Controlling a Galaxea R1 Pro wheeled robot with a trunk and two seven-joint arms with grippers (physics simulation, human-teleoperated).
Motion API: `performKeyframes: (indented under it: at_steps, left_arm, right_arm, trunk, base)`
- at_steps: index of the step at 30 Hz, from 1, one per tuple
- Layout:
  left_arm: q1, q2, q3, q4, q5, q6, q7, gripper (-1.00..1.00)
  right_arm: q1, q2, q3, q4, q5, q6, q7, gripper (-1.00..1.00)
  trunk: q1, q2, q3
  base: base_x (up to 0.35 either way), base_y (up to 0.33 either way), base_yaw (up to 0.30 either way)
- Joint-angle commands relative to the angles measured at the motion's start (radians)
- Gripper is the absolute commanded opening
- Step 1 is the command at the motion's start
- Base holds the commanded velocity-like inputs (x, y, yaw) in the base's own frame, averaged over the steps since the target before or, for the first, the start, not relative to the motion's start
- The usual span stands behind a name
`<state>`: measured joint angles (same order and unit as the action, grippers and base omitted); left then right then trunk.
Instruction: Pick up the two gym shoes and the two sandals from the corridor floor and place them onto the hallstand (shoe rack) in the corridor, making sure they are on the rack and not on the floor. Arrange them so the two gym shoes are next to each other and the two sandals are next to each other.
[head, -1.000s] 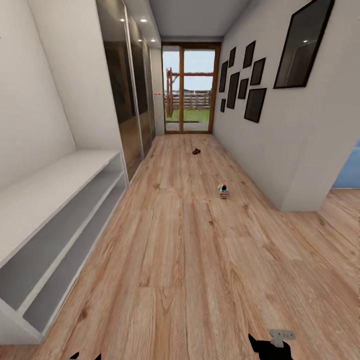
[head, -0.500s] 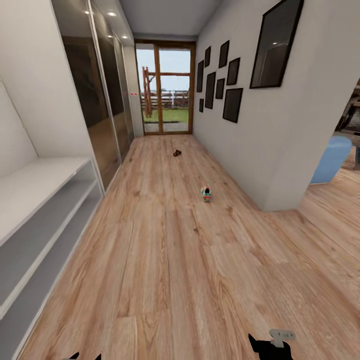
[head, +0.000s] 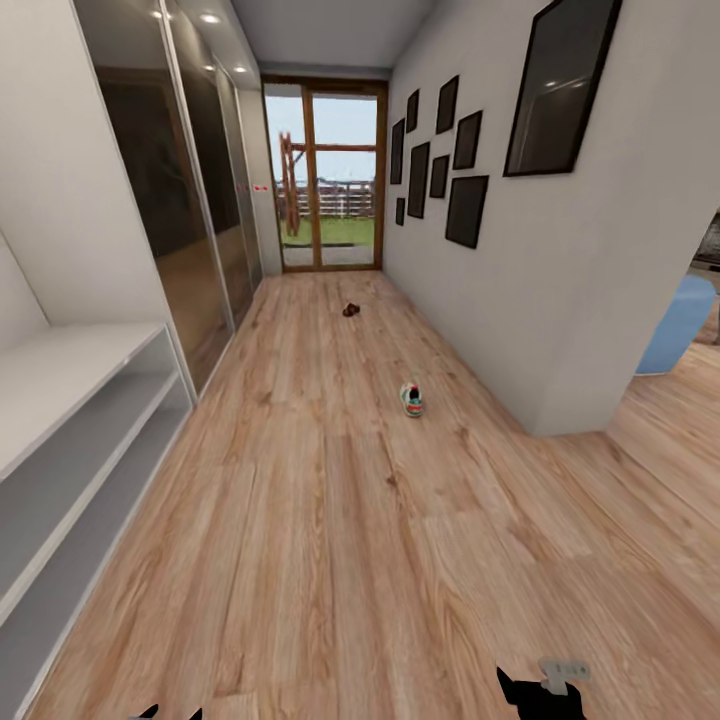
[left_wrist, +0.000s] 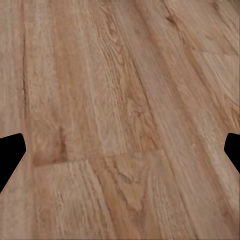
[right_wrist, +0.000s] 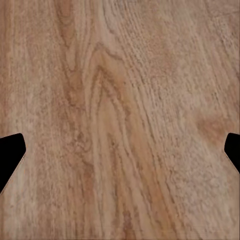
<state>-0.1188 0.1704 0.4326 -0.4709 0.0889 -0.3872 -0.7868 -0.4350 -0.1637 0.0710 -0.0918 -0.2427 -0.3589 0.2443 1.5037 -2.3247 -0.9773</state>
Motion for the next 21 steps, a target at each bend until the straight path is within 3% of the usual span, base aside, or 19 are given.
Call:
performKeyframes:
  at_steps: [1,21]
  left_arm:
    - [-0.001,0.000,0.003,0.001,0.005,0.001,-0.008,1.00]
    - [-0.001,0.000,0.003,0.001,0.005,0.001,-0.008,1.00]
  right_arm:
    - [-0.001,0.000,0.007,0.001,-0.010,-0.003,0.004,1.00]
    - [-0.001,0.000,0.007,0.001,-0.010,-0.003,0.004,1.00]
  trunk:
    - [0.000,0.000,-0.001]
    - [0.000,0.000,-0.001]
  base:
    - [0.339,0.000,-0.001]
    - [0.339,0.000,0.000]
